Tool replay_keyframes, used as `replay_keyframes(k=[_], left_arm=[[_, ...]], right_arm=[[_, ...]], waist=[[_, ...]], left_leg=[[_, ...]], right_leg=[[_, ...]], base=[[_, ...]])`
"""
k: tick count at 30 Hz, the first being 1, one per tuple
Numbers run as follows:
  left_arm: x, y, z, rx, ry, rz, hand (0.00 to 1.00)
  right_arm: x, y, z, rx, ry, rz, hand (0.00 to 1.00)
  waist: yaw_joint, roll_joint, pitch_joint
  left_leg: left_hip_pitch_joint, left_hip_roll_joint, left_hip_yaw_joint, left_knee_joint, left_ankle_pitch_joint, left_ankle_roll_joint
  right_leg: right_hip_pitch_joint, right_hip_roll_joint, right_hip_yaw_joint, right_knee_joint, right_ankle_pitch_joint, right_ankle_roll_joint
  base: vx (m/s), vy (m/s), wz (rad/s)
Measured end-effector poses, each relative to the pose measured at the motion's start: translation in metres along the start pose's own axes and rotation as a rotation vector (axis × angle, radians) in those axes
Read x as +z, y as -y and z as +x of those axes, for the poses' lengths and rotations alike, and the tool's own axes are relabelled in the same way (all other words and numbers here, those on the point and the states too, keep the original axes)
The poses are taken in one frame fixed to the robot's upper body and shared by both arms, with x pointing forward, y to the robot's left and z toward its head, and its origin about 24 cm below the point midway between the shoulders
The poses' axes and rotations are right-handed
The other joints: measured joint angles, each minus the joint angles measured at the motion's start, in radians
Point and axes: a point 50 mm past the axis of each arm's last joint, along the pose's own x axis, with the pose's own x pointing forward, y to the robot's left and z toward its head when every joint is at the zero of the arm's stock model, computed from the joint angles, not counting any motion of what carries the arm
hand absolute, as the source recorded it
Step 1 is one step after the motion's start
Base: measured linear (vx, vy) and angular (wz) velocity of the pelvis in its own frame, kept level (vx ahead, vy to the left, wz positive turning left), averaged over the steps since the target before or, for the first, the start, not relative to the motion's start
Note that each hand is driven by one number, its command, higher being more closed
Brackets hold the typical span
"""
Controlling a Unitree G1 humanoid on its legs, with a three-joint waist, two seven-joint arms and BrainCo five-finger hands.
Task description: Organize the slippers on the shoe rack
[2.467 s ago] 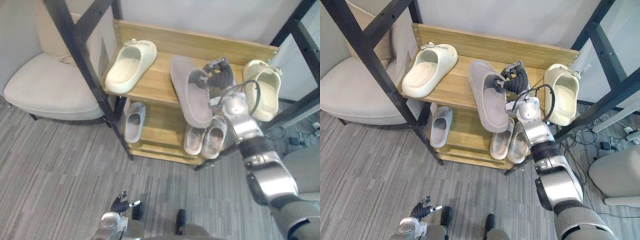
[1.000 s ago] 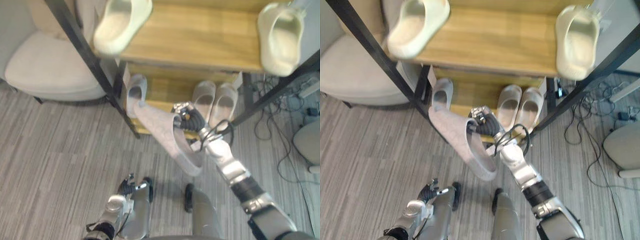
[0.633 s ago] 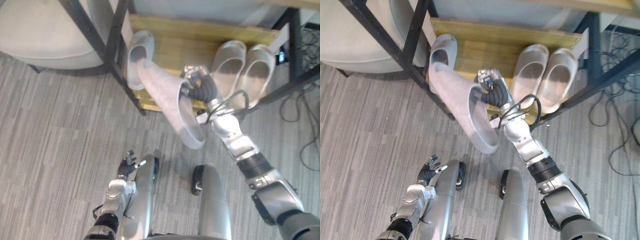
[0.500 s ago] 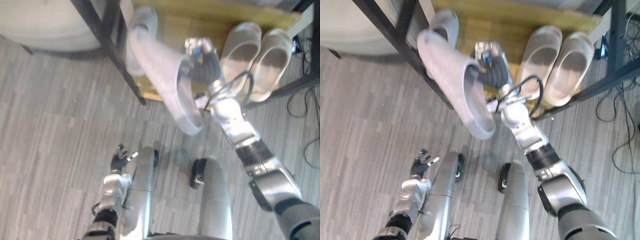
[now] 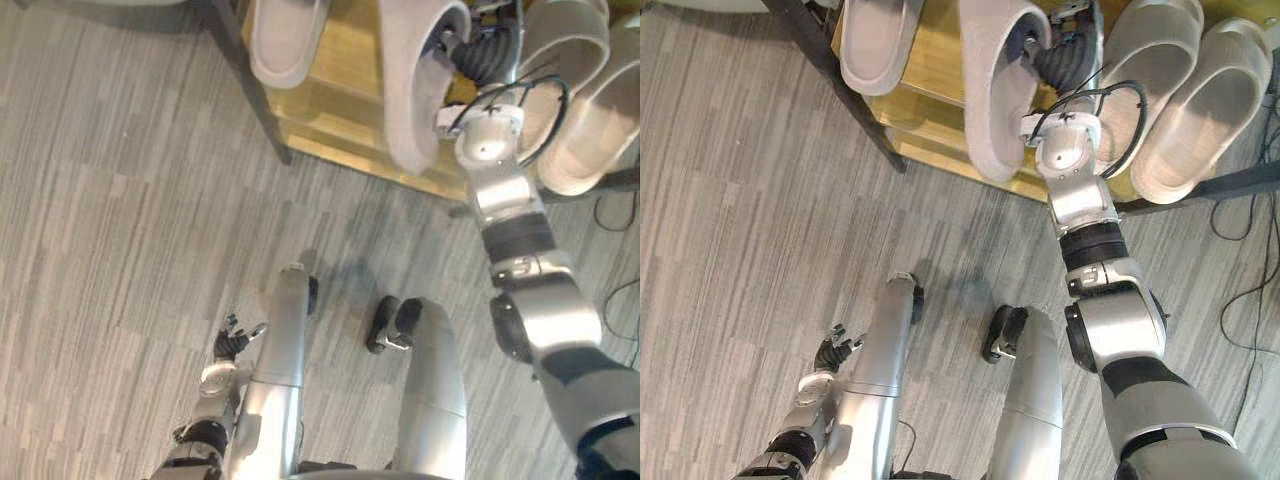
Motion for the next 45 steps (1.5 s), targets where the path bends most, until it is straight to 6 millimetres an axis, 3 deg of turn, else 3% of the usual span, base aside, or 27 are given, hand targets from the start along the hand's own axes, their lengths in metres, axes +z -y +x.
replay_keyframes(k=[4,6,11,12,17,25,45], left_arm=[[-0.001,0.001,0.0,0.001,-0.002,0.0,0.0],[-0.005,0.001,-0.001,0.003,-0.022,-0.009,0.0],[-0.005,0.004,-0.001,-0.004,-0.022,-0.009,0.0],[-0.005,0.005,-0.001,-0.005,-0.022,-0.01,0.0],[-0.006,0.009,-0.002,-0.007,-0.027,-0.015,0.0],[-0.004,0.012,-0.001,-0.002,-0.021,-0.02,0.0],[-0.005,0.011,-0.001,0.029,-0.029,-0.054,0.0]], right_arm=[[-0.003,0.008,0.004,-0.042,-0.037,0.032,1.0],[-0.01,0.013,0.008,-0.085,-0.088,0.035,1.0],[-0.006,0.014,0.012,-0.101,-0.099,0.042,1.0],[-0.007,0.016,0.014,-0.115,-0.114,0.05,0.0],[-0.012,0.024,0.017,-0.166,-0.158,0.07,0.0],[0.0,0.03,0.027,-0.209,-0.173,0.134,0.0],[-0.001,0.028,0.027,-0.188,-0.205,0.262,0.0]], waist=[[0.003,0.001,-0.003],[0.004,0.005,-0.038],[0.016,0.004,-0.045],[0.018,0.004,-0.048],[0.036,0.005,-0.066],[0.05,0.004,-0.07],[0.05,0.002,-0.117]], left_leg=[[-0.003,-0.003,-0.016,-0.008,0.007,-0.012],[-0.034,-0.015,-0.04,-0.02,0.02,-0.031],[-0.032,-0.026,-0.058,-0.041,0.035,-0.051],[-0.034,-0.03,-0.067,-0.051,0.042,-0.057],[-0.035,-0.037,-0.085,-0.075,0.058,-0.07],[-0.038,-0.047,-0.112,-0.109,0.082,-0.087],[-0.009,-0.034,-0.114,-0.19,0.112,-0.098]], right_leg=[[0.001,-0.003,-0.017,0.003,-0.008,-0.009],[-0.017,-0.012,-0.045,0.004,-0.012,-0.019],[-0.017,-0.023,-0.064,0.008,-0.019,-0.034],[-0.017,-0.026,-0.074,0.006,-0.021,-0.038],[-0.015,-0.035,-0.098,-0.002,-0.022,-0.051],[-0.013,-0.041,-0.126,-0.013,-0.023,-0.064],[0.012,-0.038,-0.15,-0.077,-0.007,-0.088]], base=[[0.02,-0.041,0.12],[0.04,-0.046,0.24],[0.04,-0.041,0.15],[0.03,-0.037,0.16],[0.04,-0.03,0.13],[0.03,-0.016,0.09],[0.04,0.003,0.02]])
